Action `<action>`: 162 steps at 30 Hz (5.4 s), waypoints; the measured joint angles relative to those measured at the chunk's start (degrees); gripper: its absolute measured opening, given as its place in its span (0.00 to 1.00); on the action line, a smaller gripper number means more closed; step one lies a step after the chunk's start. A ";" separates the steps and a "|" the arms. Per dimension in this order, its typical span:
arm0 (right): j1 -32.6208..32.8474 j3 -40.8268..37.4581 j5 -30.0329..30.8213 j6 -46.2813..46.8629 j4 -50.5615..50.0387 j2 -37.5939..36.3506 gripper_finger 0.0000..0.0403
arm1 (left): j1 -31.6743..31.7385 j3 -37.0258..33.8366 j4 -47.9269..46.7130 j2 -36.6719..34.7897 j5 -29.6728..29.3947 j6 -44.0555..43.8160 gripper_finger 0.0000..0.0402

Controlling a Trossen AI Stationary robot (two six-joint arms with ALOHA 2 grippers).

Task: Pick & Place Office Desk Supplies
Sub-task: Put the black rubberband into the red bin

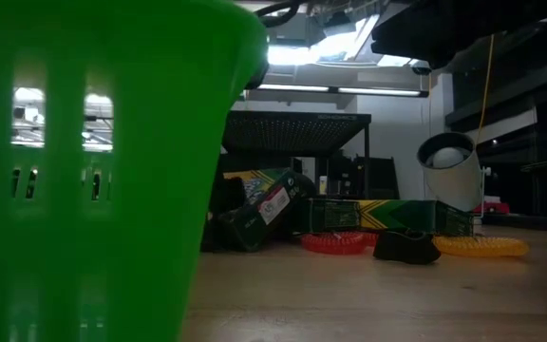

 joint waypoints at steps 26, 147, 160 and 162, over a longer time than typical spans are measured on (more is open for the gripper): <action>0.00 0.00 0.00 0.20 -0.04 0.00 0.49 | -4.09 -0.07 -4.07 -22.87 8.46 15.76 0.01; 0.02 0.02 -0.18 1.46 -2.52 0.00 0.49 | 13.64 -2.08 8.51 -2.49 8.33 54.64 0.41; 0.00 0.02 -0.15 1.44 -2.58 0.00 0.49 | 13.53 -2.12 7.88 -2.89 8.08 53.37 0.02; 0.02 0.02 -0.15 1.44 -2.56 0.00 0.49 | 13.48 -2.12 6.64 -3.38 8.10 53.02 0.02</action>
